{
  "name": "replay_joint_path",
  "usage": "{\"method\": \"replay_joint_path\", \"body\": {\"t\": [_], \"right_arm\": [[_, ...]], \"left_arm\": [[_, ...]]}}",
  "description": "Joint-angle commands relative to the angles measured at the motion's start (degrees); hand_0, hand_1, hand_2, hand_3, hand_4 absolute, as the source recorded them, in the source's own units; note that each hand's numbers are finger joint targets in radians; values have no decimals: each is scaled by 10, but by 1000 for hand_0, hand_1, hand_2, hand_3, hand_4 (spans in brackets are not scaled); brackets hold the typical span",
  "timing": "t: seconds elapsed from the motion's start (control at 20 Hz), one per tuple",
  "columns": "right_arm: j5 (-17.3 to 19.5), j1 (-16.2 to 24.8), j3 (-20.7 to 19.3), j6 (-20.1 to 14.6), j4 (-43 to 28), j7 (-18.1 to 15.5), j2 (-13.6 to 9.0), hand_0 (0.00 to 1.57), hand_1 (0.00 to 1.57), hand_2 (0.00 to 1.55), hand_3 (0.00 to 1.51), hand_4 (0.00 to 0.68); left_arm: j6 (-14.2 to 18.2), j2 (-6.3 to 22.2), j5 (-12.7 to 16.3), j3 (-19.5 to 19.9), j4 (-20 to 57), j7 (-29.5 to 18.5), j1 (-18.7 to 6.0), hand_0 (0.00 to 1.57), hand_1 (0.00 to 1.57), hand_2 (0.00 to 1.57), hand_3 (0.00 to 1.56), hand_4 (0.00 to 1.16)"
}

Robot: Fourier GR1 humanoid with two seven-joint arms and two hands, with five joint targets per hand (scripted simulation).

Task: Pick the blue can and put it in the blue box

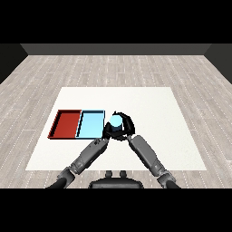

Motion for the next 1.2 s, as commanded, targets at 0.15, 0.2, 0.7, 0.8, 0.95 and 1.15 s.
{"method": "replay_joint_path", "body": {"t": [0.15,0.2,0.7,0.8,0.95,1.15], "right_arm": [[-17,-40,-8,-3,22,9,0,1465,1465,1466,1372,529],[4,-33,0,-10,-2,34,0,1468,1468,1468,1374,528],[-4,9,69,-42,-32,-2,0,1444,1444,1443,1358,504],[-21,-22,57,-33,-4,6,0,1448,1448,1456,1365,511],[-23,-23,71,-56,-27,22,0,1424,1424,1459,1375,513],[-13,-39,29,-24,-30,49,0,1417,1417,1455,1370,527]], "left_arm": [[43,0,67,-59,28,-32,-34,0,0,0,0,0],[29,0,37,-39,8,-6,-29,0,0,0,0,0],[72,1,1,-34,28,5,-18,0,0,0,0,465],[61,1,77,-36,48,-22,-43,0,0,387,0,775],[117,1,32,-27,24,28,-43,1571,1571,1571,1486,1149],[145,1,22,-45,1,62,-49,1571,1571,1555,1458,1129]]}}
